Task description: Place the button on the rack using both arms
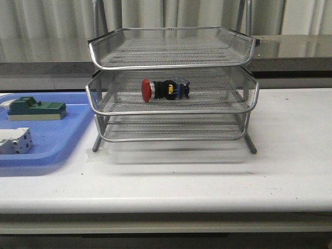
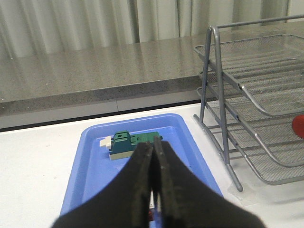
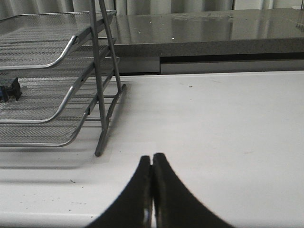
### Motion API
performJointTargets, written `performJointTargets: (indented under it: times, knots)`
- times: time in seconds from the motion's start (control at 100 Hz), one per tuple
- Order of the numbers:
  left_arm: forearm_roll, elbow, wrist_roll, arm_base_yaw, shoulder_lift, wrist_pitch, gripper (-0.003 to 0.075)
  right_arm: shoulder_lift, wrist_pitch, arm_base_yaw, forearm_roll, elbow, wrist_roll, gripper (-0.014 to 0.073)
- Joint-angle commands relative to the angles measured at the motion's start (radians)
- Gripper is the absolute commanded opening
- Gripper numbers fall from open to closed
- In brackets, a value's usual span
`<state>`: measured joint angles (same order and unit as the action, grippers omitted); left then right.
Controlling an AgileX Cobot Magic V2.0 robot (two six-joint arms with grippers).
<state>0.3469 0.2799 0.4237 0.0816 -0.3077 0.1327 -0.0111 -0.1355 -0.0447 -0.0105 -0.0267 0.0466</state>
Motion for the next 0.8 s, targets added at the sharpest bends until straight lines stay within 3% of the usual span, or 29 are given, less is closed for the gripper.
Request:
performJointTargets:
  times: [0.0, 0.24, 0.4, 0.6, 0.79]
  knots:
    - [0.015, 0.029, -0.012, -0.003, -0.009, -0.082, -0.0020, -0.017, 0.091, 0.007, 0.011, 0.014, -0.002, -0.0060]
    - [0.010, 0.029, -0.012, -0.003, -0.009, -0.082, -0.0020, -0.017, 0.091, 0.007, 0.011, 0.014, -0.002, -0.0060]
    - [-0.069, 0.015, -0.020, -0.003, -0.007, -0.089, -0.0020, -0.017, 0.091, 0.007, 0.011, 0.014, -0.002, -0.0060]
    - [-0.358, -0.050, -0.353, -0.003, 0.033, -0.122, -0.0020, -0.017, 0.091, 0.007, 0.011, 0.014, -0.002, -0.0060]
    - [-0.371, -0.149, -0.377, -0.003, 0.140, -0.150, -0.0020, -0.017, 0.091, 0.007, 0.011, 0.014, -0.002, -0.0060]
